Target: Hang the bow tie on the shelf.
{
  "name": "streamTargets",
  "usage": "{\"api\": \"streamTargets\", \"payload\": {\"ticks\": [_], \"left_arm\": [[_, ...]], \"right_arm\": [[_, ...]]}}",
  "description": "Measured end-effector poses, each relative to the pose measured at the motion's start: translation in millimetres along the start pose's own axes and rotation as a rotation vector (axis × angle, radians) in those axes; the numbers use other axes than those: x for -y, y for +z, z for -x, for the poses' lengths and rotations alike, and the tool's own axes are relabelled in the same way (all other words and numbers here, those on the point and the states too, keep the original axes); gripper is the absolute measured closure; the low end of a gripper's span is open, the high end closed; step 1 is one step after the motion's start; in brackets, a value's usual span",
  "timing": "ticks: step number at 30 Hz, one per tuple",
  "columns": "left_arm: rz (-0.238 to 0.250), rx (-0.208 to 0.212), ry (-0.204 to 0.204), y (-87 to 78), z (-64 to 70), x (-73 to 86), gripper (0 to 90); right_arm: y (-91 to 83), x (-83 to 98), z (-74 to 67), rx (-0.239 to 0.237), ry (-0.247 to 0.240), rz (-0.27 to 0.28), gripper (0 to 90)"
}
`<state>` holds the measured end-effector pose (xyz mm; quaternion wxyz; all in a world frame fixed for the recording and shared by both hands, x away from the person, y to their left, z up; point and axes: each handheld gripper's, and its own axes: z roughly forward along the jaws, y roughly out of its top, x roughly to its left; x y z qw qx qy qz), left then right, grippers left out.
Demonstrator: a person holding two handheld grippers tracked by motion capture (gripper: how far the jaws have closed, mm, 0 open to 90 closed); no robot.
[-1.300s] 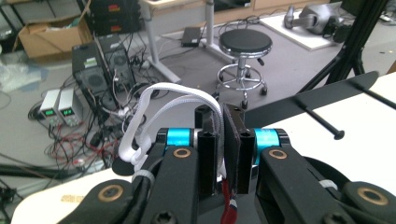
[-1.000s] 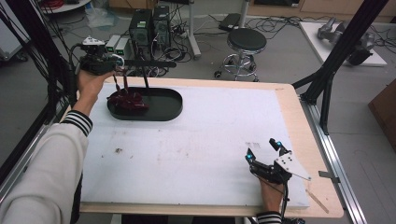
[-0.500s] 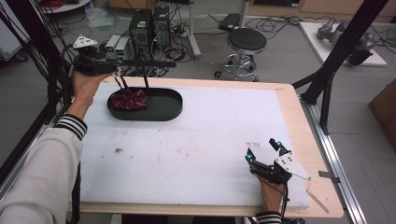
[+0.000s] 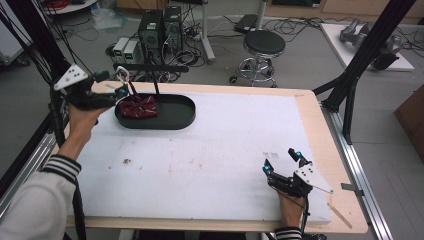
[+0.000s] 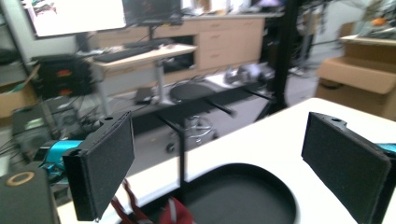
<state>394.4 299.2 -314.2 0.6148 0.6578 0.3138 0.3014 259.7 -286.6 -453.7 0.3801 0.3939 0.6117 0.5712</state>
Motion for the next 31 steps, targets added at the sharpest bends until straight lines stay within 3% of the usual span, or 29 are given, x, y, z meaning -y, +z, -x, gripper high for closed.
{"api": "streamTargets", "payload": {"ticks": [7,9,12,16,23,28,31], "left_arm": [[0.049,0.072,0.054,-57.7,33.2,54.4,10.1],[0.059,0.085,0.039,-67.6,35.7,72.1,10.1],[0.054,0.068,-0.016,-78.6,37.8,96.6,10.1],[0.09,0.056,-0.033,-87.6,47.9,119.2,10.1],[0.116,0.046,-0.047,-89.0,61.5,139.7,10.1],[0.103,0.044,-0.048,-87.3,63.4,144.4,10.1],[0.085,0.033,-0.069,-85.8,62.1,145.4,10.1]], "right_arm": [[0.2,0.0,-0.1,0.005,-0.01,0.0,8.9],[0.4,-0.1,-0.5,0.005,-0.012,-0.002,8.9],[0.8,-0.3,-0.7,0.003,-0.016,-0.008,8.9],[1.0,-0.3,-1.0,0.008,-0.019,-0.007,8.9],[0.5,-0.2,-0.6,0.007,-0.009,-0.004,8.9],[0.3,-0.1,-0.5,0.006,-0.012,-0.001,8.9],[0.1,0.1,-0.2,0.007,-0.012,0.002,8.9]]}}
